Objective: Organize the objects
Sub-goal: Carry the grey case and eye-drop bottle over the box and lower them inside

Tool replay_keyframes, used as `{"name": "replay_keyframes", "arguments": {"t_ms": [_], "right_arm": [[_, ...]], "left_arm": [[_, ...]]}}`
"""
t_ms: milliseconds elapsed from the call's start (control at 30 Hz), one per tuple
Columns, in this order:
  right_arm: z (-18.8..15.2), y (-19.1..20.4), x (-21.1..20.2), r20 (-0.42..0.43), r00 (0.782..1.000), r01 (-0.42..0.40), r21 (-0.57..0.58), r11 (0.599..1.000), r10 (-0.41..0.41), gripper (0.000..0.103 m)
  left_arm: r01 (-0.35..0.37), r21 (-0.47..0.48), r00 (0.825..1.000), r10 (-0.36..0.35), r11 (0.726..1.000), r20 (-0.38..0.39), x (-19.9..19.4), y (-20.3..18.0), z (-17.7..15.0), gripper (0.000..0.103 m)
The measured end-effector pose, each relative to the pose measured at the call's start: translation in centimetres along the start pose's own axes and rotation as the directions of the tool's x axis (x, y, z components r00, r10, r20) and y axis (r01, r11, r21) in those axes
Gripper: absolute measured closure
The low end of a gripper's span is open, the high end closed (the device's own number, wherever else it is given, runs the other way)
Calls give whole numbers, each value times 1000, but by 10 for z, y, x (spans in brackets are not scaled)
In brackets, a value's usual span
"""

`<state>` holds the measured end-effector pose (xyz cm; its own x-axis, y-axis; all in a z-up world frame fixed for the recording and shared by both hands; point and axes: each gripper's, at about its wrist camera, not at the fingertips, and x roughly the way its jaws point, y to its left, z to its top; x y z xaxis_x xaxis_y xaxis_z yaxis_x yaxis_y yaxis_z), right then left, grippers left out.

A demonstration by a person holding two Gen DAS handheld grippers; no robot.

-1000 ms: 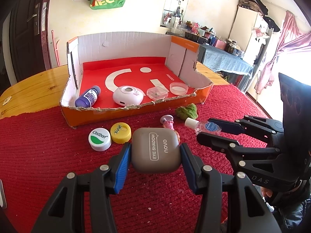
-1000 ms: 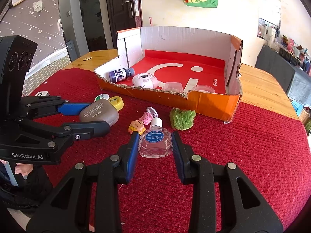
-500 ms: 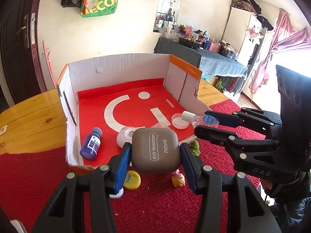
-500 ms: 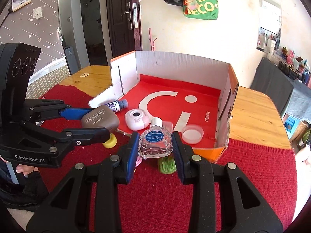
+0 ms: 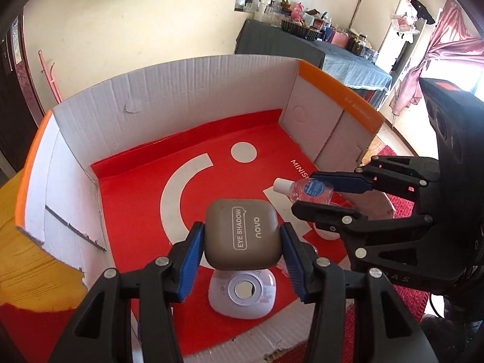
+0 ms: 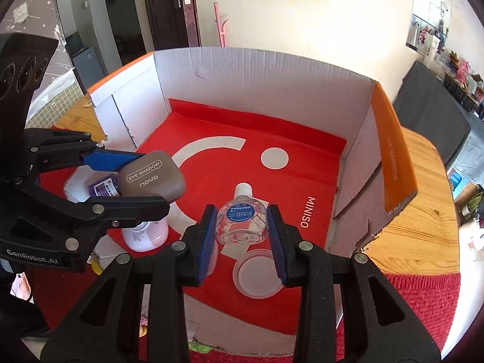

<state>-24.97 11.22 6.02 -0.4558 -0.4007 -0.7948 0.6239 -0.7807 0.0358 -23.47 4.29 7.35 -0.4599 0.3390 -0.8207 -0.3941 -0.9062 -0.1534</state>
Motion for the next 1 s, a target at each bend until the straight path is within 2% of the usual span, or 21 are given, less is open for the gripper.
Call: {"name": "replay_keyframes", "arguments": {"t_ms": [233,467,1000], "right_arm": [[8,-3,22,-97,995,2,-21,1000,-4,71],[10,-4,36,-158,987,-14,-34,999,8,71],[3,-6,41,-205,979,-21,-49,999,10,71]], "left_arm": [[18,15,996,-16,1000,-85,26,6,7,50],[21,20,992,-18,1000,-126,38,10,6,50],[38,15,986,-36,999,-161,41,13,6,50]]}}
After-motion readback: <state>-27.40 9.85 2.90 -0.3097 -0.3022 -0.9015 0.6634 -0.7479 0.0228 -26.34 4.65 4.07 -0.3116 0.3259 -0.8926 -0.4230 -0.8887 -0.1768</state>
